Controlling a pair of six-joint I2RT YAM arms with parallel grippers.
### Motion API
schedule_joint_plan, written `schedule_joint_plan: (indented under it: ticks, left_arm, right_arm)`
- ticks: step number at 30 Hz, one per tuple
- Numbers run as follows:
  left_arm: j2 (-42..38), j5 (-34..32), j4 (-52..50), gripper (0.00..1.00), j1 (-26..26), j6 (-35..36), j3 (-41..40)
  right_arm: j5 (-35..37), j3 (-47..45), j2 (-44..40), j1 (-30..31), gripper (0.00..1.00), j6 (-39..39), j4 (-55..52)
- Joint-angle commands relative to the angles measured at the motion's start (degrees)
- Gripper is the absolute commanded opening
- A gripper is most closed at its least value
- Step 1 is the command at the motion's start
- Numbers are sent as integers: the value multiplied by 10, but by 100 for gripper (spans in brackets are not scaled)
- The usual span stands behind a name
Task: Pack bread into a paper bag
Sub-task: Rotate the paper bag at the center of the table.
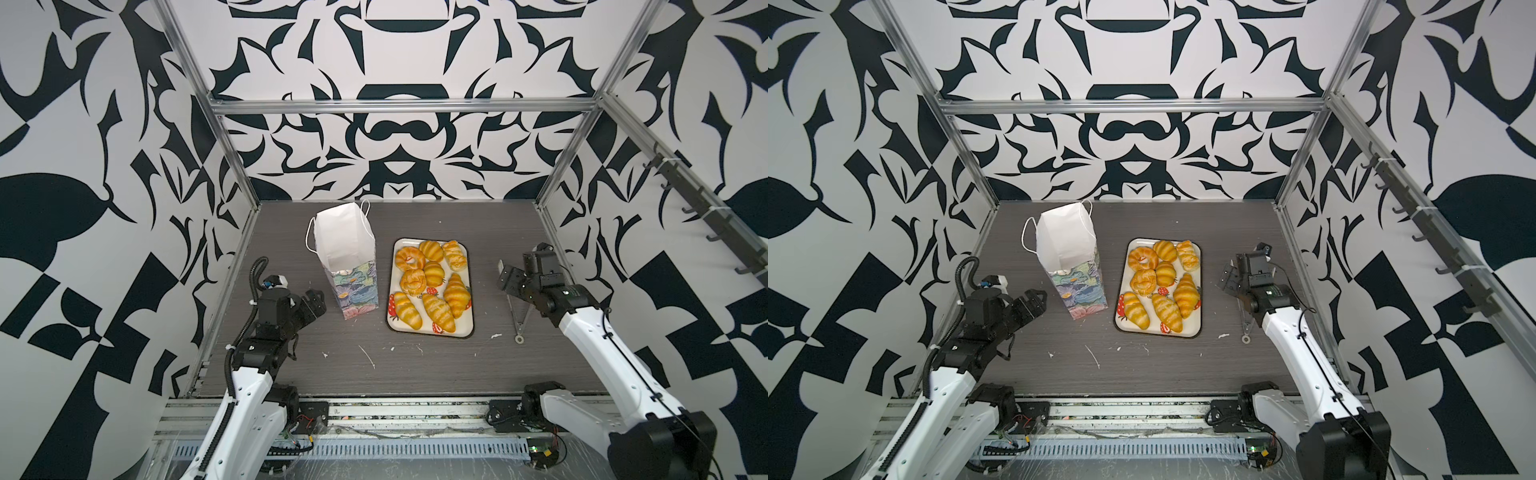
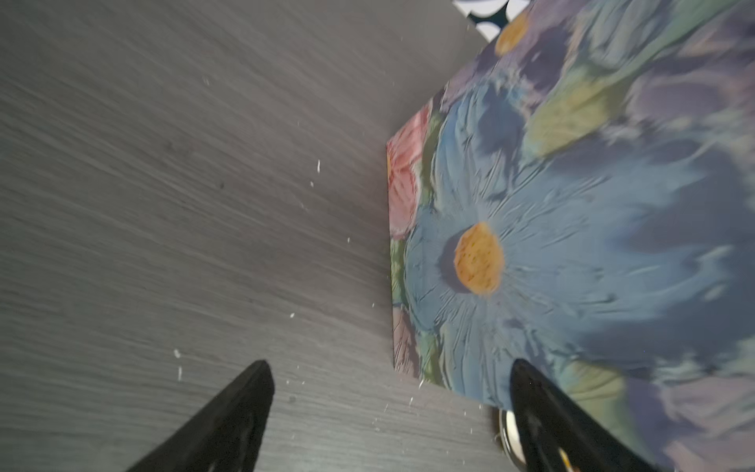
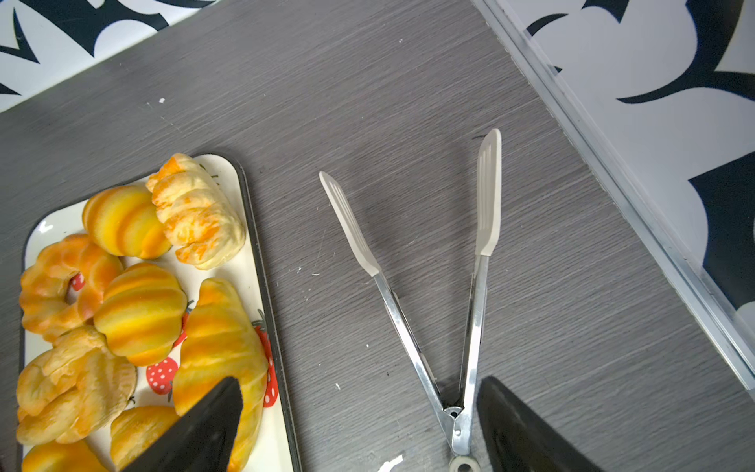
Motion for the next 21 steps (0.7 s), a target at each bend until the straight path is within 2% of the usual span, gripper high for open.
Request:
schedule_joint_plan:
  ticks: [1, 4, 9, 17, 21]
  left_arm:
    - [9, 56, -6, 90, -6, -11, -18]
    - [19, 89, 14, 86, -14, -3, -37]
    - [50, 95, 52, 86, -60, -6, -56]
    - [122, 54, 156, 86, -145, -22, -61]
    - [173, 53, 222, 86, -168, -33, -59]
  right_arm:
    - [-29, 9, -16, 3, 93, -18, -34]
    - [-37, 16, -32, 3, 93, -19, -53]
    - [-44, 28, -46, 4, 93, -16, -72]
    - [-53, 46, -59, 4, 93, -23, -78]
    - [-52, 51, -64, 4, 93, -28, -85]
